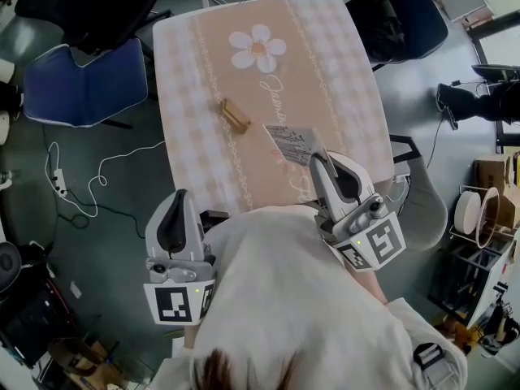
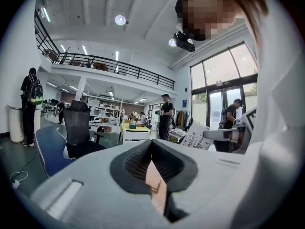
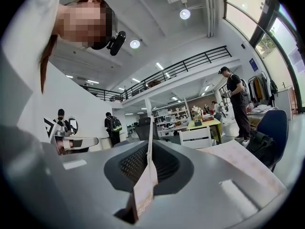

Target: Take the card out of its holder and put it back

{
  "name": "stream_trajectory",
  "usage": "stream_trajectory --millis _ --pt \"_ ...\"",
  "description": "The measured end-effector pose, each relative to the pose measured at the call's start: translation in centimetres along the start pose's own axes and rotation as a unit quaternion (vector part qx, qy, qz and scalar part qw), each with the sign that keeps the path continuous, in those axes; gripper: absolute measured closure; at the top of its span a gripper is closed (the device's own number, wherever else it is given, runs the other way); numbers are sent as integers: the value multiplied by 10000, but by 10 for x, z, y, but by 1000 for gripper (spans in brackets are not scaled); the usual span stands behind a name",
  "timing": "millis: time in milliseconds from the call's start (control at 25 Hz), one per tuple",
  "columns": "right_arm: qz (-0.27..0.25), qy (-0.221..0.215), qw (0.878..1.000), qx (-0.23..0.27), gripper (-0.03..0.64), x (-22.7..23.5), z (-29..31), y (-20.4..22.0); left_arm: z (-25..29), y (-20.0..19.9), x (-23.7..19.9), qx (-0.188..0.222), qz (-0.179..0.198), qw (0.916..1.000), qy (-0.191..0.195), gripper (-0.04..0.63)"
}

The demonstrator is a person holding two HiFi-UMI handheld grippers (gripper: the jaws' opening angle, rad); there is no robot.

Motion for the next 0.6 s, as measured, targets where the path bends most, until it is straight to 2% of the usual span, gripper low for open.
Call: stream_trajectory --millis 320,600 --pt "81 -142 9998 -61 601 -8 1 3 2 2 7 -35 10 9998 188 595" --pt "46 -154 9998 -138 601 -8 2 4 7 3 7 -65 -162 9996 238 595"
Point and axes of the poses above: the fingertips, and each gripper's own axes: z forward along the fingers, x to its right, y out of its underside, the point moved 9 cm from there along -z, backward along the fingers, and after that the axes turned 11 degrees about -x, right-handed, at the moved point
